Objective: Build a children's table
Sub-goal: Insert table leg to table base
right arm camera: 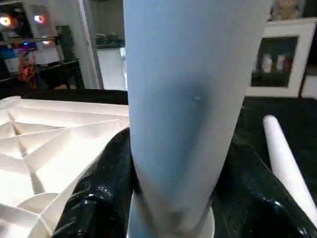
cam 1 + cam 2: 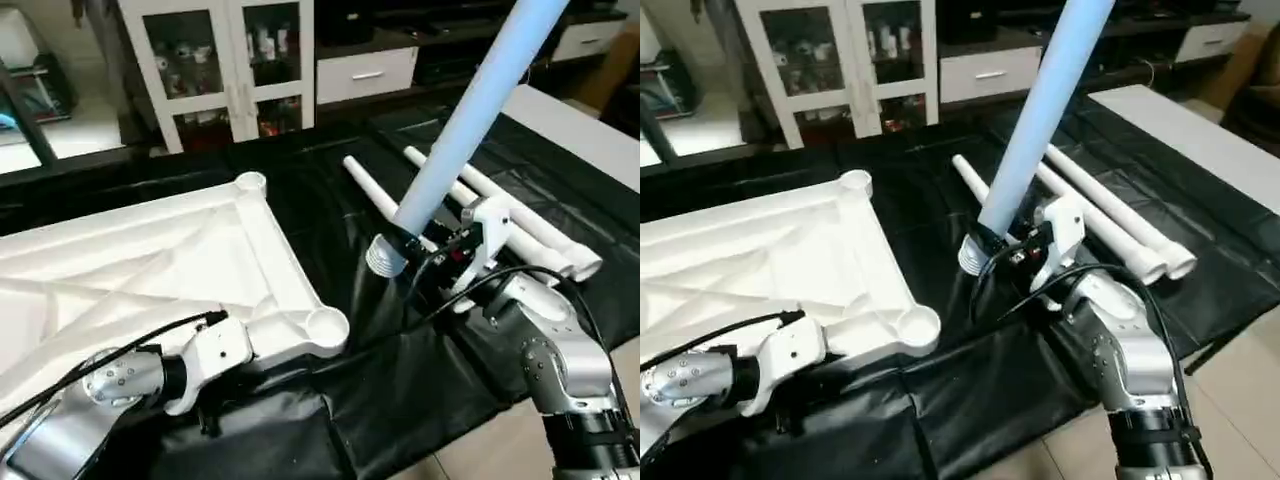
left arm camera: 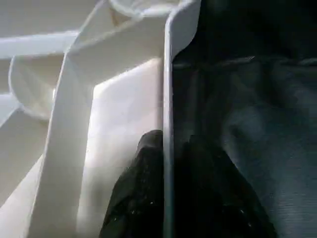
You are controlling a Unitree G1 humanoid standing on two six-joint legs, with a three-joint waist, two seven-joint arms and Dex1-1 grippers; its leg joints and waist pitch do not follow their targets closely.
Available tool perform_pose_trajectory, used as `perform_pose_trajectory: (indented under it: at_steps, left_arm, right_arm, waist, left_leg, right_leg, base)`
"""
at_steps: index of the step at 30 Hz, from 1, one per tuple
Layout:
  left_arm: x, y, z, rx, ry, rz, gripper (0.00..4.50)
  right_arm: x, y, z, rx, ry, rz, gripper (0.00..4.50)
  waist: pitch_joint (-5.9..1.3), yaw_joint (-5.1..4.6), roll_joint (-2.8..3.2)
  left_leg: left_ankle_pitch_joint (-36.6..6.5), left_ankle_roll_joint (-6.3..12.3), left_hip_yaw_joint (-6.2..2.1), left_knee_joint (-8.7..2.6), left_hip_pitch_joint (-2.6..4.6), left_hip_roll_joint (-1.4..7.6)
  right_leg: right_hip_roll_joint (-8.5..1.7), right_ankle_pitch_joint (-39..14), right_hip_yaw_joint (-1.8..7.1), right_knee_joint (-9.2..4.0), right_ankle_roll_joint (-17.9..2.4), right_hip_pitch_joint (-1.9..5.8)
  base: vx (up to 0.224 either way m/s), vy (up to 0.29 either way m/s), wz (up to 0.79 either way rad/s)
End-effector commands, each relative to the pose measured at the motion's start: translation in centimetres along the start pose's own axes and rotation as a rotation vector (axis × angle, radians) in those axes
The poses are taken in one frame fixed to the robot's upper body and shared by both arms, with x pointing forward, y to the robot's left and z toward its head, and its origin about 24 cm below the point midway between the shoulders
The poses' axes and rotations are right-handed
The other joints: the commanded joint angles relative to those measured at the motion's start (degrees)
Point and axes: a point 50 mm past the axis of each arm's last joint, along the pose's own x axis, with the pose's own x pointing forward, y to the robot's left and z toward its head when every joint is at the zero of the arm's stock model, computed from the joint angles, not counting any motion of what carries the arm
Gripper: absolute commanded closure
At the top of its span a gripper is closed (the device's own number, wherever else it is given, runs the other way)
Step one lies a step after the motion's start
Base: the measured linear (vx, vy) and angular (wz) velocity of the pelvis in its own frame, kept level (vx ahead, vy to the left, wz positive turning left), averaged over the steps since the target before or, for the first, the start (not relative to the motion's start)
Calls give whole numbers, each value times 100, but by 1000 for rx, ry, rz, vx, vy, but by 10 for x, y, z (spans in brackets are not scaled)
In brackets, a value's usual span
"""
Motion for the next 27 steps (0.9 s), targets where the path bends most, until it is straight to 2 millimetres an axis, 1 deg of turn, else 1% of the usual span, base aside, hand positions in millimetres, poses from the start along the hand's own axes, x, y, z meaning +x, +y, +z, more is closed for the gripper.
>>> perform_pose_trajectory:
  at_steps: [1, 3, 4, 5, 6, 7, 8, 9, 10, 11, 12, 13, 14, 15, 16, 17, 18, 19, 20, 21, 22, 23, 24, 25, 26, 27]
  left_arm:
    - [-6, -1, 14, 33, -41, -24, 317]
    - [-12, -1, 21, 46, -65, -4, 295]
    - [-19, 5, 30, 69, -106, 74, 284]
    - [-23, 8, 36, 67, -140, 125, 278]
    - [-27, 12, 42, 56, -183, 172, 278]
    - [-29, 13, 45, 47, -209, 197, 265]
    - [-30, 16, 49, -5, -251, 244, 265]
    - [-30, 17, 49, -35, -264, 260, 265]
    - [-30, 17, 49, -43, -269, 266, 265]
    - [-31, 20, 53, -119, -335, 349, 265]
    - [-32, 25, 56, -153, -373, 441, 265]
    - [-33, 27, 56, -173, -391, 489, 265]
    - [-35, 31, 56, -226, -418, 566, 265]
    - [-35, 34, 55, -264, -434, 611, 265]
    - [-36, 36, 52, -329, -452, 665, 265]
    - [-35, 34, 48, -374, -459, 682, 247]
    - [-35, 34, 48, -374, -459, 682, 236]
    - [-34, 30, 46, -388, -451, 697, 231]
    - [-30, 22, 45, -403, -442, 742, 231]
    - [-26, 15, 47, -411, -466, 739, 231]
    - [-25, 13, 48, -414, -476, 746, 212]
    - [-22, 14, 48, -391, -480, 898, 212]
    - [-23, 15, 47, -376, -467, 965, 212]
    - [-21, 17, 45, -398, -426, 976, 212]
    - [-21, 18, 42, -419, -398, 965, 212]
    - [-22, 19, 44, -422, -422, 960, 212]
  right_arm:
    - [-2, -2, 13, -1, -46, -14, 263]
    - [-3, 0, 16, 20, -52, -13, 263]
    - [-6, -1, 18, -62, -15, -53, 263]
    - [-7, -1, 18, -87, -11, -66, 263]
    - [-9, -1, 19, -97, -15, -72, 263]
    - [-11, 0, 20, -94, -21, -72, 263]
    - [-13, 0, 20, -117, -22, -84, 263]
    - [-14, 1, 20, -131, -20, -92, 263]
    - [-14, 1, 20, -138, -21, -97, 263]
    - [-16, 0, 24, -216, -42, -169, 263]
    - [-16, 3, 26, -242, -51, -177, 263]
    - [-16, 4, 27, -255, -56, -177, 263]
    - [-16, 6, 29, -261, -62, -176, 263]
    - [-16, 8, 30, -266, -66, -176, 263]
    - [-17, 11, 32, -259, -71, -178, 263]
    - [-17, 14, 32, -253, -74, -179, 263]
    - [-17, 14, 32, -253, -74, -179, 263]
    - [-18, 16, 32, -244, -75, -178, 263]
    - [-20, 18, 32, -217, -83, -185, 263]
    - [-20, 18, 31, -199, -88, -189, 263]
    - [-21, 19, 31, -191, -90, -191, 263]
    - [-21, 20, 30, -156, -99, -189, 263]
    - [-21, 21, 30, -152, -101, -187, 263]
    - [-21, 22, 29, -147, -104, -181, 263]
    - [-21, 23, 29, -146, -106, -177, 263]
    - [-21, 23, 27, -148, -99, -176, 263]
  waist:
    - [-273, -6, 65]
    - [-262, -20, 35]
    - [-261, -15, 33]
    - [-256, -13, 25]
    - [-251, -17, 17]
    - [-249, -17, 23]
    - [-244, -16, 18]
    - [-243, -19, 26]
    - [-240, -17, 13]
    - [-242, -23, 39]
    - [-248, -26, 14]
    - [-249, -15, 61]
    - [-233, -56, 32]
    - [-241, -31, 29]
    - [-241, -40, 14]
    - [-233, -49, -6]
    - [-227, -53, -19]
    - [-225, -50, -30]
    - [-225, -67, -41]
    - [-217, -60, -44]
    - [-206, -59, -41]
    - [-171, -83, -2]
    - [-253, -67, -6]
    - [-275, -83, 48]
    - [-282, -54, 96]
    - [-262, -46, 100]
  left_leg:
    - [-2588, -331, -159, -551, 194, 307]
    - [-2559, -291, -152, -541, 172, 301]
    - [-2560, -283, -148, -536, 173, 298]
    - [-2504, -314, -145, -536, 163, 307]
    - [-2493, -344, -139, -532, 167, 308]
    - [-2496, -344, -141, -530, 165, 305]
    - [-2543, -337, -142, -519, 171, 296]
    - [-2574, -355, -140, -524, 175, 302]
    - [-2587, -359, -145, -517, 172, 299]
    - [-2569, -407, -149, -520, 166, 304]
    - [-2543, -418, -153, -524, 156, 294]
    - [-2582, -424, -152, -518, 174, 296]
    - [-2593, -415, -149, -522, 146, 302]
    - [-2636, -382, -146, -500, 176, 291]
    - [-2643, -354, -153, -498, 164, 282]
    - [-2588, -320, -162, -502, 127, 274]
    - [-2581, -312, -160, -500, 123, 274]
    - [-2625, -291, -163, -489, 142, 272]
    - [-2593, -270, -178, -503, 114, 285]
    - [-2585, -257, -193, -515, 104, 310]
    - [-2624, -250, -185, -519, 117, 316]
    - [-2624, 282, -439, -701, -328, 173]
    - [-2442, 561, -503, -534, -198, 130]
    - [-1981, 849, -571, -474, -272, 92]
    - [-1783, 940, -600, -464, -259, 73]
    - [-1697, 1004, -632, -469, -252, 57]
  right_leg:
    - [-143, -1305, 115, -446, -1002, 36]
    - [-144, -1425, 111, -455, -994, 45]
    - [-153, -1503, 113, -461, -981, 40]
    - [-153, -1576, 112, -468, -943, 47]
    - [-150, -1614, 112, -461, -932, 42]
    - [-152, -1648, 113, -472, -924, 45]
    - [-151, -1774, 113, -487, -881, 33]
    - [-153, -1824, 115, -481, -864, 29]
    - [-150, -1904, 115, -503, -815, 24]
    - [-143, -1859, 117, -486, -813, 12]
    - [-129, -1813, 105, -500, -790, 34]
    - [-128, -1802, 110, -495, -781, 14]
    - [-119, -1742, 112, -504, -763, 49]
    - [-121, -1848, 113, -537, -718, 24]
    - [-122, -1899, 110, -538, -697, 33]
    - [-129, -1997, 107, -545, -624, 59]
    - [-125, -2052, 105, -554, -596, 50]
    - [-124, -2223, 105, -583, -522, 20]
    - [-128, -2219, 105, -578, -481, 33]
    - [-137, -2212, 103, -579, -434, 40]
    - [-135, -2255, 110, -608, -408, 16]
    - [-228, -2272, -226, -494, -441, 320]
    - [-347, -2010, -297, -593, -686, 232]
    - [-351, -1528, -401, -561, -993, 325]
    - [-334, -1367, -466, -544, -1097, 340]
    - [-297, -1289, -523, -530, -1155, 322]
  base:
    - [0, 0, 0]
    - [0, 0, 0]
    - [0, 0, 0]
    - [0, 0, 0]
    - [0, 0, 0]
    - [0, 0, 0]
    - [0, 0, 0]
    - [0, 0, 0]
    - [0, 0, 0]
    - [0, 0, 0]
    - [0, 0, 0]
    - [0, 0, 0]
    - [0, 0, 0]
    - [0, 0, 0]
    - [0, 0, 0]
    - [0, 0, 0]
    - [0, 0, 0]
    - [0, 0, 0]
    - [0, 0, 0]
    - [0, 0, 0]
    - [0, 0, 0]
    - [0, 0, 0]
    - [-7, -3, 45]
    - [1, -15, 61]
    - [1, -15, 61]
    - [-10, -35, 54]
